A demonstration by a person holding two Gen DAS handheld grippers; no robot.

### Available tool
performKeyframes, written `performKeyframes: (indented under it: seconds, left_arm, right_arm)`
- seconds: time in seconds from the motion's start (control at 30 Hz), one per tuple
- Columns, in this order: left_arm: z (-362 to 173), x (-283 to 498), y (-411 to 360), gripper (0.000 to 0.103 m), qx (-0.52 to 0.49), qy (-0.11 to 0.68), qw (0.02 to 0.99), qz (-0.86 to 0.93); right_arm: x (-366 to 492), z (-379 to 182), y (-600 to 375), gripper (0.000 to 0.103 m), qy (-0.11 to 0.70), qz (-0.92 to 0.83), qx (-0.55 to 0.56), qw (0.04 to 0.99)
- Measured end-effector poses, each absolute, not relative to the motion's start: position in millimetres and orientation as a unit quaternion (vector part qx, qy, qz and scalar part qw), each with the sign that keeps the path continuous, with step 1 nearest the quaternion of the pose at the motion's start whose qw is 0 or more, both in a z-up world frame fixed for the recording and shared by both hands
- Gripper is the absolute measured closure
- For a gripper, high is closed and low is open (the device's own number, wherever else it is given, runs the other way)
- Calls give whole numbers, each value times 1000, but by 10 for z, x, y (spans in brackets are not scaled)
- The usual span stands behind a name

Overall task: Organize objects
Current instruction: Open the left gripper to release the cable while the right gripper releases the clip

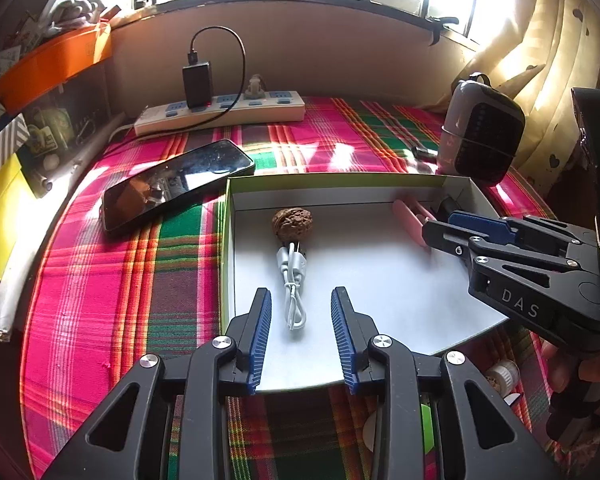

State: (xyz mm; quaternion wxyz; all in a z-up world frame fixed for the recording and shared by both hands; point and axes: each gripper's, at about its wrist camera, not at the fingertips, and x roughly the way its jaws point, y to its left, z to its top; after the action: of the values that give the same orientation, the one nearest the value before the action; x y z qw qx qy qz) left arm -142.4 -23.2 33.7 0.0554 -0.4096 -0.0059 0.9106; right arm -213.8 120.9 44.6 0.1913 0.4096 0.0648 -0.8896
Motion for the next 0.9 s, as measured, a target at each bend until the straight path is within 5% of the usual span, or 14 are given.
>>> performKeyframes:
  seconds: [0.1,0.9]
  left_arm:
    - [380,-1356,-219,73,-404,-2,56,913]
    - [510,-740,-307,72,-377,-47,77,922]
  right_arm:
    - [-2069,476,1236,61,63,-892,405,190]
    - [-1227,658,1505,61,50,-913,365,176]
